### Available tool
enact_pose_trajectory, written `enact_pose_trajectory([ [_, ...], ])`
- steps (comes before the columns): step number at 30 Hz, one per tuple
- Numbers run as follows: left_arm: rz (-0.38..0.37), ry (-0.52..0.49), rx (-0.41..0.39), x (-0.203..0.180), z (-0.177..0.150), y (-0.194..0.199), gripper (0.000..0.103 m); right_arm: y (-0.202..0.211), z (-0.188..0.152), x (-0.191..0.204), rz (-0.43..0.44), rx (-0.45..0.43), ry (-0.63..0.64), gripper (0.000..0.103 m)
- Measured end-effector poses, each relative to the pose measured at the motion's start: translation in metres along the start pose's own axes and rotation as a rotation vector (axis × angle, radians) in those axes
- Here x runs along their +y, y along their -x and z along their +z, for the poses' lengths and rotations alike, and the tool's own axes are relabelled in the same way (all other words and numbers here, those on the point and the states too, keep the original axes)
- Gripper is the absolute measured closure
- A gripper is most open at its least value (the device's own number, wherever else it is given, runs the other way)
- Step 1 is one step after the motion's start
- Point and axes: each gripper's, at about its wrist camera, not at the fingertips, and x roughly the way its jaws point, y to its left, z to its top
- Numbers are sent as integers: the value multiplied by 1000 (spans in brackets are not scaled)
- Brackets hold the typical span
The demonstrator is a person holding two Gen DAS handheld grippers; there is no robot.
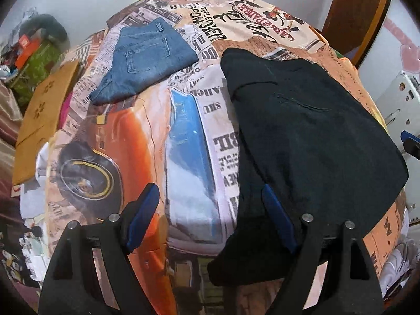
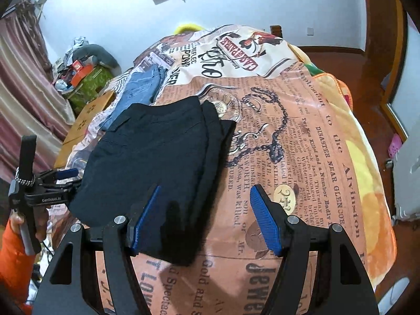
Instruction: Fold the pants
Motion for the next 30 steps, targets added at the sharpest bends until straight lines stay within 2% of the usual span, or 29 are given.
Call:
enact_pose_trajectory([
  [4, -4, 10, 6, 8, 12, 5, 22, -3, 5, 7, 3, 0, 41, 37],
  [9, 6, 10, -42, 13, 38, 13, 22, -11, 20, 9, 1, -6, 82, 37],
  [13, -15, 3, -73, 10, 62, 14, 21, -22, 35, 11, 4, -17, 105, 37],
  [18, -19, -45, -90, -3, 90, 1, 20, -42, 58, 15, 13, -6, 134, 37],
  [24, -5, -121, -102, -19, 112, -27, 20, -79, 81, 16, 66, 33, 169, 38],
  [27, -23, -129, -87, -19, 120, -44, 20, -97, 89, 16, 73, 60, 191, 44],
  [29, -25, -114, -82, -16, 123, -52, 21, -109, 95, 16, 73, 79, 199, 51],
  [30, -32, -105, -79, -14, 125, -57, 21, -113, 97, 15, 64, 81, 200, 51],
])
